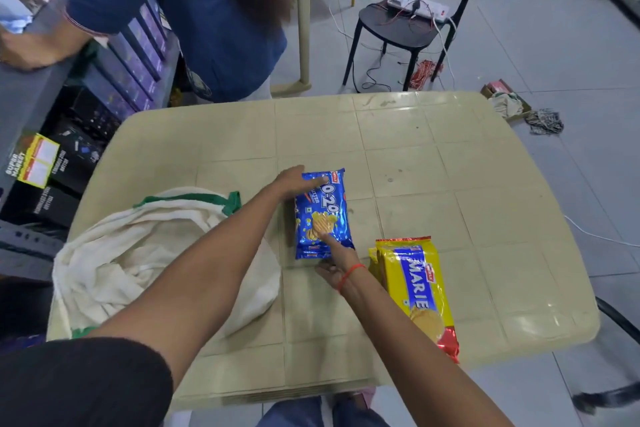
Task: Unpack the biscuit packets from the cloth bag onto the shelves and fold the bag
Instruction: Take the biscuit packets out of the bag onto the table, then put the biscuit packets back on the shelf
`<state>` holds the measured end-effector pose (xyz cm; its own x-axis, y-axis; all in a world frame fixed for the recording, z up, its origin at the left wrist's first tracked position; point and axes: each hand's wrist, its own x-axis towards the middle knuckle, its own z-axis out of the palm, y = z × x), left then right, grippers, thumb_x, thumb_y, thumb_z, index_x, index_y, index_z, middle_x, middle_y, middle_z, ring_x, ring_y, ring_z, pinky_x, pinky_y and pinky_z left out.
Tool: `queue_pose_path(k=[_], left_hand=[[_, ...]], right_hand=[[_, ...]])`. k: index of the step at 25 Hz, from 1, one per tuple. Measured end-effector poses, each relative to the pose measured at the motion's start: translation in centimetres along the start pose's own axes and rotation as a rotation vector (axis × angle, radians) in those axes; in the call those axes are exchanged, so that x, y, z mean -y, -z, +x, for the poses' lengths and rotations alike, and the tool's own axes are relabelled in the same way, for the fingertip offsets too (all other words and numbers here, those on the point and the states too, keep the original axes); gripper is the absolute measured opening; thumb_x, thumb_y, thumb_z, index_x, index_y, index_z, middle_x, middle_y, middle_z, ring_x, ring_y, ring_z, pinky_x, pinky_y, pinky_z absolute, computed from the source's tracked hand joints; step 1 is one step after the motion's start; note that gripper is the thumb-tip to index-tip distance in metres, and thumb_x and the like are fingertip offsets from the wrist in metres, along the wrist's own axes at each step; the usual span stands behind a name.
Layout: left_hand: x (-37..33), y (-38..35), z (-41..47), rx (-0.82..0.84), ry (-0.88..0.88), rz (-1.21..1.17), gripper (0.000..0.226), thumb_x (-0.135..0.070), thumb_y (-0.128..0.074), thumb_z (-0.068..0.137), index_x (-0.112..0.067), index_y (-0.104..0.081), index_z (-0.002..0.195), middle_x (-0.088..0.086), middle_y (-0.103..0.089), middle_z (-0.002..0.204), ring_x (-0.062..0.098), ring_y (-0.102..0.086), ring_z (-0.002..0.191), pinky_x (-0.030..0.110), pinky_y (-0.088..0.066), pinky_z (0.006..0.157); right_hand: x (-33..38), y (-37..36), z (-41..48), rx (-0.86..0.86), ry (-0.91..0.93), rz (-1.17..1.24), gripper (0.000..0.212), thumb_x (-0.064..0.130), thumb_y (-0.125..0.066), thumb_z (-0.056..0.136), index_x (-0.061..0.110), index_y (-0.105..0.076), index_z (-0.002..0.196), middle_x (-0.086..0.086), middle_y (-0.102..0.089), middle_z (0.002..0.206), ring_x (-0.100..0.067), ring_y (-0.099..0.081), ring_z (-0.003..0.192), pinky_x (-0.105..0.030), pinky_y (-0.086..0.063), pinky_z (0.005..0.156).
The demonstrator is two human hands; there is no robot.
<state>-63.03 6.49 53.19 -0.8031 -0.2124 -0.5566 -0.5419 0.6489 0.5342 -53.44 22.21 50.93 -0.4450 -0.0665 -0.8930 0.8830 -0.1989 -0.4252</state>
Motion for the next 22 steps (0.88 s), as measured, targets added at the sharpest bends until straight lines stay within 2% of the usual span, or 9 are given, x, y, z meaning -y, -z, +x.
queue_pose_path(k=[3, 5, 7, 10, 12, 14, 16, 20, 22], left_hand=[[0.9, 0.1, 0.7, 0.091, 0.04, -0.173, 0.052, -0.059, -0.071, 0.071, -0.012, -0.061, 0.09, 0.008, -0.072, 0.103, 0.019, -0.067, 0.081, 0.03, -0.051, 0.07], [1.9, 0.8, 0.2, 0.138, 0.117, -0.26, 0.052, -0.058, -0.075, 0.066, -0.014, -0.062, 0.09, 0.003, -0.069, 0.091, 0.012, -0.06, 0.069, 0.025, -0.043, 0.059], [3.2, 2.0, -1.3, 0.181, 0.199, -0.302, 0.064, -0.063, -0.074, 0.062, -0.014, -0.063, 0.102, 0.0, -0.068, 0.089, 0.012, -0.06, 0.075, 0.025, -0.044, 0.066], [5.6, 3.6, -4.7, 0.136, 0.242, -0.422, 0.078, -0.073, -0.07, 0.056, -0.019, -0.064, 0.112, -0.003, -0.07, 0.106, 0.015, -0.062, 0.098, 0.029, -0.044, 0.082], [6.9, 4.3, -7.5, 0.05, 0.23, -0.591, 0.072, -0.07, -0.07, 0.059, -0.019, -0.067, 0.111, -0.004, -0.073, 0.105, 0.012, -0.064, 0.091, 0.027, -0.046, 0.077], [8.3, 4.7, -10.8, -0.069, 0.225, -0.773, 0.06, -0.066, -0.07, 0.063, -0.021, -0.069, 0.102, -0.005, -0.074, 0.095, 0.011, -0.066, 0.085, 0.024, -0.048, 0.068], [10.2, 5.2, -14.7, -0.224, 0.223, -0.929, 0.056, -0.064, -0.071, 0.065, -0.02, -0.07, 0.101, -0.006, -0.075, 0.089, 0.011, -0.069, 0.081, 0.023, -0.05, 0.061], [15.2, 5.5, -23.5, -0.535, 0.26, -1.147, 0.049, -0.06, -0.072, 0.067, -0.017, -0.071, 0.089, -0.007, -0.076, 0.066, 0.007, -0.071, 0.052, 0.015, -0.05, 0.042], [17.3, 5.3, -27.4, -0.671, 0.292, -1.19, 0.045, -0.06, -0.071, 0.069, -0.021, -0.068, 0.09, -0.007, -0.076, 0.069, 0.008, -0.07, 0.052, 0.016, -0.051, 0.045]], right_hand=[[-0.4, -0.1, 0.1, 0.032, 0.016, 0.111, 0.035, 0.02, -0.071, 0.084, 0.01, -0.053, 0.112, -0.008, -0.058, 0.084, -0.014, -0.053, 0.056, -0.034, -0.05, 0.061], [-0.6, -0.2, -0.1, 0.024, 0.043, 0.186, 0.047, 0.016, -0.071, 0.084, 0.004, -0.053, 0.126, -0.015, -0.063, 0.107, -0.022, -0.059, 0.071, -0.036, -0.049, 0.063], [-0.6, -0.2, -0.2, -0.016, 0.117, 0.195, 0.05, 0.013, -0.069, 0.085, 0.0, -0.052, 0.129, -0.02, -0.062, 0.117, -0.031, -0.062, 0.085, -0.041, -0.051, 0.069], [0.7, -0.9, -1.1, -0.002, 0.302, 0.128, 0.047, 0.011, -0.068, 0.086, -0.004, -0.052, 0.127, -0.02, -0.061, 0.114, -0.031, -0.06, 0.099, -0.05, -0.051, 0.083], [1.9, -1.6, -2.1, 0.066, 0.412, 0.036, 0.034, 0.014, -0.07, 0.085, -0.001, -0.06, 0.114, -0.017, -0.063, 0.105, -0.028, -0.063, 0.088, -0.042, -0.053, 0.08], [3.1, -2.8, -3.6, 0.176, 0.476, -0.067, 0.013, 0.017, -0.071, 0.083, 0.009, -0.064, 0.09, -0.01, -0.066, 0.086, -0.016, -0.065, 0.065, -0.024, -0.055, 0.057], [3.5, -4.7, -5.2, 0.303, 0.473, -0.195, 0.013, 0.022, -0.074, 0.081, 0.014, -0.064, 0.08, 0.0, -0.067, 0.071, -0.009, -0.063, 0.052, -0.014, -0.046, 0.042], [0.9, -9.9, -9.1, 0.529, 0.434, -0.4, 0.022, 0.03, -0.074, 0.08, 0.011, -0.063, 0.082, -0.003, -0.067, 0.072, -0.011, -0.064, 0.05, -0.017, -0.046, 0.042], [-1.5, -12.4, -10.6, 0.591, 0.435, -0.467, 0.025, 0.035, -0.073, 0.081, 0.014, -0.064, 0.072, 0.001, -0.069, 0.062, -0.009, -0.065, 0.046, -0.017, -0.048, 0.042]])
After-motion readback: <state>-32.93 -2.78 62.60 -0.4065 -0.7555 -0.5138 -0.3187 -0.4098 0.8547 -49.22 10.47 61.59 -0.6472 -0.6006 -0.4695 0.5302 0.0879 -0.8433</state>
